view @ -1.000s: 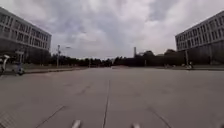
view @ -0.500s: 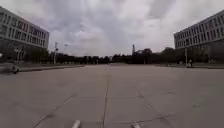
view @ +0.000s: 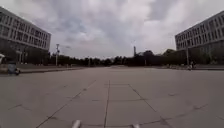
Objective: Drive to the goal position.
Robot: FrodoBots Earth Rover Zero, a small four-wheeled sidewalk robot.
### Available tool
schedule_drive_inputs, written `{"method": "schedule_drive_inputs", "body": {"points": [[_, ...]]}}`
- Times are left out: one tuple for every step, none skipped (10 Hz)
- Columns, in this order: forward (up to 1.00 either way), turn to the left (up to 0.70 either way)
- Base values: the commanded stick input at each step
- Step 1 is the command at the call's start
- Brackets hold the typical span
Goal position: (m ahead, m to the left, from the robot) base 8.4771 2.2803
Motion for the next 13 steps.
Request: {"method": "schedule_drive_inputs", "body": {"points": [[0.85,0.0],[0.85,0.0],[0.85,0.0],[0.85,0.0],[0.85,0.0],[0.85,0.0],[0.85,0.0],[0.85,-0.05],[0.85,-0.3],[0.85,-0.3],[0.85,0.0],[0.85,0.0],[0.85,0.0]]}}
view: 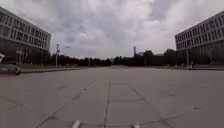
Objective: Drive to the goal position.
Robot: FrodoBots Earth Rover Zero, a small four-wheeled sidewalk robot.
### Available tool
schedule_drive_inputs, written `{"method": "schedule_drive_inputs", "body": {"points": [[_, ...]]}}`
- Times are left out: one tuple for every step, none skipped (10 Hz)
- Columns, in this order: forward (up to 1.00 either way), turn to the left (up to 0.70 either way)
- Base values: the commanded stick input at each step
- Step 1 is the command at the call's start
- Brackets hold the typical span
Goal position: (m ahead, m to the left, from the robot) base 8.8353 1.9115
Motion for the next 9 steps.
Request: {"method": "schedule_drive_inputs", "body": {"points": [[0.85,0.0],[0.85,0.0],[0.85,0.0],[0.85,0.0],[0.85,0.0],[0.85,0.0],[0.85,0.0],[0.85,0.0],[0.51,0.0]]}}
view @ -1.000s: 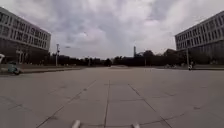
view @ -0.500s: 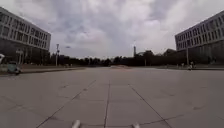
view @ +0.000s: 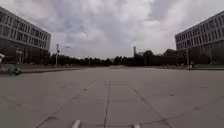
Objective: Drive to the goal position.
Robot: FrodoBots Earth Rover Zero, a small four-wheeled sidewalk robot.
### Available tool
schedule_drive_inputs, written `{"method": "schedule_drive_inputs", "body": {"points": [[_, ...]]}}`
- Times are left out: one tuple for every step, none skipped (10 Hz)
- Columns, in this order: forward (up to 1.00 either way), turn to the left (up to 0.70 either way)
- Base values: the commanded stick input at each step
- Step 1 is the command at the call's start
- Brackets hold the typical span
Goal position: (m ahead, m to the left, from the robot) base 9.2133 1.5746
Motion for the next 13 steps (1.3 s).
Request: {"method": "schedule_drive_inputs", "body": {"points": [[0.0,0.0],[0.0,0.0],[0.0,0.0],[0.0,0.0],[0.0,0.0],[0.0,0.0],[0.0,0.0],[0.09,0.0],[0.24,0.0],[0.85,0.0],[0.85,0.0],[0.85,0.0],[0.85,0.0]]}}
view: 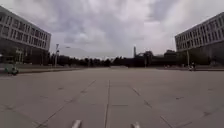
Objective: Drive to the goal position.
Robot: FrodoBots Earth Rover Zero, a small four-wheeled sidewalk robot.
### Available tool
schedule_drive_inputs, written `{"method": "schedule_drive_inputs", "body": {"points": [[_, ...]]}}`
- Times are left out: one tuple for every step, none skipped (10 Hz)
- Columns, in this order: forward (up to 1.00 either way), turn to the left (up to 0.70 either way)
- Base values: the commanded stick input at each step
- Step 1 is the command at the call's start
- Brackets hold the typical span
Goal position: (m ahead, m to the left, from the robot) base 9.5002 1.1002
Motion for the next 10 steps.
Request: {"method": "schedule_drive_inputs", "body": {"points": [[0.85,0.0],[0.85,0.0],[0.85,0.0],[0.85,0.0],[0.85,0.0],[0.85,0.0],[0.85,0.0],[0.85,0.0],[0.85,0.0],[0.85,0.0]]}}
